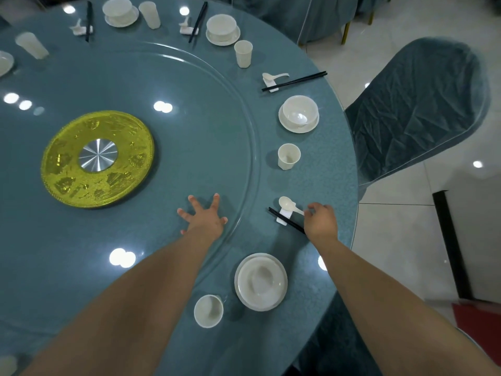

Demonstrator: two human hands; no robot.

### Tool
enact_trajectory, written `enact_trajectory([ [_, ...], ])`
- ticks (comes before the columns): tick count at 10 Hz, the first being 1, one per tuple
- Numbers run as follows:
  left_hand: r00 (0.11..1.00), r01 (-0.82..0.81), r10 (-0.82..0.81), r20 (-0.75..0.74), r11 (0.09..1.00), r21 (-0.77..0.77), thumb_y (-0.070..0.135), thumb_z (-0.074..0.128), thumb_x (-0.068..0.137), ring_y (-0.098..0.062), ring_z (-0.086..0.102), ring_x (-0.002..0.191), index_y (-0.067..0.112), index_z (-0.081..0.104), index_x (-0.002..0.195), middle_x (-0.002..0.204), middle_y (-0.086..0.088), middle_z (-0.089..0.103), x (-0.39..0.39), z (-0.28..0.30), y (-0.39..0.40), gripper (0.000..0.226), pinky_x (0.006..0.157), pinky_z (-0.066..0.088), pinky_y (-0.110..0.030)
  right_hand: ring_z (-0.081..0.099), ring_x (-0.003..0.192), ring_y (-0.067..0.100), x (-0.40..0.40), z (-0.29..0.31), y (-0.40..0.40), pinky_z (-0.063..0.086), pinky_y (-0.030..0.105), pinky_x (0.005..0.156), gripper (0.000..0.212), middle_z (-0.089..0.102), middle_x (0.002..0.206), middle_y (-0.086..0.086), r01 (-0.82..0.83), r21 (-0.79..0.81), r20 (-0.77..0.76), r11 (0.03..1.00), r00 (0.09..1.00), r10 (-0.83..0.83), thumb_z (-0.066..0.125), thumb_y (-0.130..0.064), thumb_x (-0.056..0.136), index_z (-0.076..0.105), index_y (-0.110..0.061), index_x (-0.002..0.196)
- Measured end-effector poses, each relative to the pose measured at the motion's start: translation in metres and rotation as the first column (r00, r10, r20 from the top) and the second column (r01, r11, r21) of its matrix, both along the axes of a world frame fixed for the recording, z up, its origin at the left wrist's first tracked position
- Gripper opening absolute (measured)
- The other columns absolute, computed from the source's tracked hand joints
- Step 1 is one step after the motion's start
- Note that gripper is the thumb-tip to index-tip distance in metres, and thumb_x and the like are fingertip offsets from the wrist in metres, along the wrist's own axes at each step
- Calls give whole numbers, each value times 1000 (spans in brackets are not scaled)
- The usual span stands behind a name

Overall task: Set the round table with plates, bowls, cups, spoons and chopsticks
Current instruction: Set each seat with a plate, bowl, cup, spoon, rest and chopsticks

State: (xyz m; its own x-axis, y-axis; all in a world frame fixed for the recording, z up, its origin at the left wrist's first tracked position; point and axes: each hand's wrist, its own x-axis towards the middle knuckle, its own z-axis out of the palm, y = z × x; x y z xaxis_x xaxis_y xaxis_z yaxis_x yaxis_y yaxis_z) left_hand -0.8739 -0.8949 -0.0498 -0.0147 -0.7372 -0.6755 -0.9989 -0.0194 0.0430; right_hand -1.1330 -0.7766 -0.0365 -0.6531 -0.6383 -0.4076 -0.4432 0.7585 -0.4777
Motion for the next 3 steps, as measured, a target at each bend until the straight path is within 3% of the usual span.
enact_trajectory([
  [1, 999, 52, -52, -12, 999, 16, 52, 45, 95, -44, -10, 147, 48, 0, 149, 156, -22, -23, 4, 9, 1, 70, 111, 14, -69, 59, 98, 30, 8, 12, 5, 47, 37, 93, 27, 49, 123, 14, -9, -25, -14, 1000, 1000, 8, 49, -21, 98, 62, -10, 120],
  [2, 992, 108, -110, -62, 994, -28, 49, 40, 98, -36, -5, 149, 37, 13, 153, 161, -19, 2, 18, 26, 1, 63, 115, 14, -62, 59, 94, 31, 18, 29, 10, 44, 33, 82, 24, 58, 112, 17, -41, -43, -18, 998, 999, 40, 48, -20, 98, 65, -7, 109],
  [3, 976, 87, -99, -196, 994, -70, 39, 39, 102, -27, 16, 148, 18, 21, 154, 156, -13, 30, 34, 46, 9, 60, 120, 16, -45, 60, 92, 33, 34, 49, 15, 43, 33, 76, 24, 66, 100, 18, -85, -48, 1, 995, 996, 85, 48, -21, 98, 66, -4, 100],
])
